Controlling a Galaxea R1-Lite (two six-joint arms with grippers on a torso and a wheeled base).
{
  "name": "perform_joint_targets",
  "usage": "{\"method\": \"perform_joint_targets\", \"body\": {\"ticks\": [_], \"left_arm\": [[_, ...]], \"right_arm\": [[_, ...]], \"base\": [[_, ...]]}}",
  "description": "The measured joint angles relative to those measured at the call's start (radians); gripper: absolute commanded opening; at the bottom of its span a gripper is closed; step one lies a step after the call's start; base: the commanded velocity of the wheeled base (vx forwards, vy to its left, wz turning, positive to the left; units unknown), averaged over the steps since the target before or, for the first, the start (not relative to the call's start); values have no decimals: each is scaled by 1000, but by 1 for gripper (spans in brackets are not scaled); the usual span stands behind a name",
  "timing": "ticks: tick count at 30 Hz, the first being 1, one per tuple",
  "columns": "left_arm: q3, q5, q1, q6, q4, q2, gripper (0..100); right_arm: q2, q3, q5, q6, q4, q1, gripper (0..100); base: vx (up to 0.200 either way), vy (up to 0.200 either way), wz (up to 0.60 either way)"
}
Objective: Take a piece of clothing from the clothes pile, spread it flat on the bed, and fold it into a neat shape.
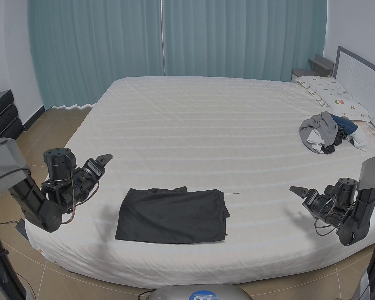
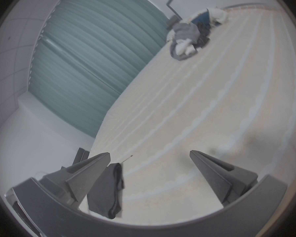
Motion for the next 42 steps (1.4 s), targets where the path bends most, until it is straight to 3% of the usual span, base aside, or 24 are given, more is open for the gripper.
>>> {"method": "perform_joint_targets", "body": {"ticks": [6, 10, 14, 19, 25, 34, 42], "left_arm": [[74, 13, -32, 87, -1, -186, 100], [135, 38, -46, 175, -2, -310, 100], [202, 57, -53, 257, 10, -456, 100], [279, 68, -54, 364, 81, -651, 100], [337, 74, -50, 496, 270, -906, 100], [335, 82, -47, 650, 705, -1285, 100], [305, 92, -35, 744, 1141, -1579, 100]], "right_arm": [[-260, 157, -37, -133, 0, 46, 100], [-453, 231, -105, -260, 24, 93, 100], [-652, 278, -165, -376, 110, 135, 100], [-897, 307, -204, -458, 285, 170, 100], [-1198, 322, -230, -524, 567, 186, 100], [-1637, 278, -249, -599, 1119, 178, 100], [-1938, 198, -340, -667, 1652, 156, 100]], "base": [[0, 0, 0], [0, 0, 0], [0, 0, 0], [0, 0, 0], [0, 0, 0], [0, 0, 0], [0, 0, 0]]}}
